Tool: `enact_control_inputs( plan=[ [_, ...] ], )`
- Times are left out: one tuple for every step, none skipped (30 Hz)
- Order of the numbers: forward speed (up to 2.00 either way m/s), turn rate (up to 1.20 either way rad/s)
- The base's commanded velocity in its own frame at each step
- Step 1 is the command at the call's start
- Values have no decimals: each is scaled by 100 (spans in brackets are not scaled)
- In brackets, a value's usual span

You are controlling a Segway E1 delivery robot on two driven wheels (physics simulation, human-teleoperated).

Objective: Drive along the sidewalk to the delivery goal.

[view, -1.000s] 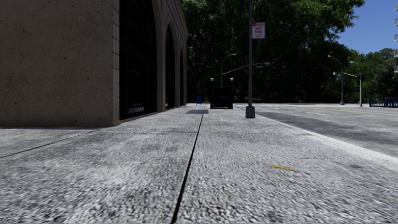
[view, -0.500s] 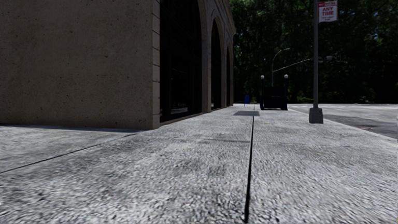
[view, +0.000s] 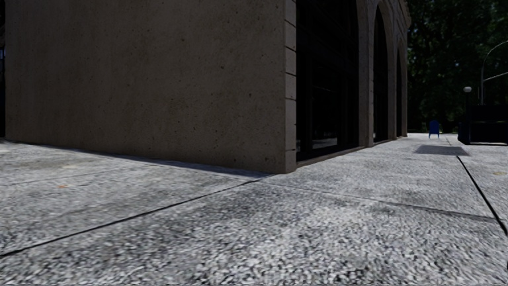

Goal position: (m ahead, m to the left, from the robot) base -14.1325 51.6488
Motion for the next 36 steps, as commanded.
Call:
enact_control_inputs(
  plan=[
    [200, 89],
    [200, 89],
    [200, 89],
    [200, 89],
    [200, 88],
    [200, 88],
    [200, 88],
    [200, 88],
    [200, 88],
    [200, 88],
    [200, 88],
    [200, 88],
    [200, 88],
    [200, 88],
    [200, 88],
    [200, 88],
    [200, 88],
    [200, 88],
    [200, 88],
    [200, 88],
    [200, 88],
    [200, 87],
    [200, 9],
    [200, 0],
    [200, 0],
    [200, 0],
    [200, 0],
    [200, 0],
    [200, 0],
    [200, 0],
    [200, 0],
    [200, 0],
    [200, 0],
    [200, 0],
    [200, 0],
    [200, 0]
  ],
)
